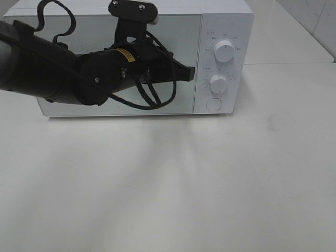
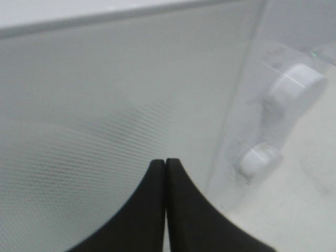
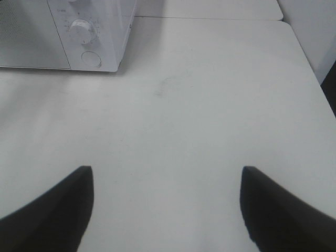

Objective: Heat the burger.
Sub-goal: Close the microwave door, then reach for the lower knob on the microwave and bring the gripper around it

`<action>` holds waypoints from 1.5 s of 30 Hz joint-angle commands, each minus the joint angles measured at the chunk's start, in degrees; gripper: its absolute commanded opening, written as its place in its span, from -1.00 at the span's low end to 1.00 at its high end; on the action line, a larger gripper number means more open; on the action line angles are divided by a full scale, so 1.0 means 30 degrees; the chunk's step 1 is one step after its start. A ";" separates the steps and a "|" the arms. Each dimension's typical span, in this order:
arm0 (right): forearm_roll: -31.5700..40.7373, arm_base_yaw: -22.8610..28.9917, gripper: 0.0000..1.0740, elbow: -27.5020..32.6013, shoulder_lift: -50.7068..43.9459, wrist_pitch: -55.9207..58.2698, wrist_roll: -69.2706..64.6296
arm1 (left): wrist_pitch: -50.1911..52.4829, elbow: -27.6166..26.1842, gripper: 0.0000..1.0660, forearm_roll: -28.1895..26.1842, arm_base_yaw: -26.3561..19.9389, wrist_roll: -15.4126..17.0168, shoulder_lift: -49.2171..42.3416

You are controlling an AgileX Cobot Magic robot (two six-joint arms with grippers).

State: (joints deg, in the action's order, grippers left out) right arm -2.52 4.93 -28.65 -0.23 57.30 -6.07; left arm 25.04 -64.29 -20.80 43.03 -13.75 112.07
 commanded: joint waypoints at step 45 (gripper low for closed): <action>-0.0038 -0.0172 0.40 0.0057 -0.0535 -0.0095 0.0229 | -3.1264 0.1451 0.84 0.1986 -1.2357 0.1050 -1.1727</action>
State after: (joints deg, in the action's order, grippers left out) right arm -2.52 4.93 -28.65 -0.23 57.30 -6.07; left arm -67.27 -60.16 -14.84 6.47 -10.89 77.12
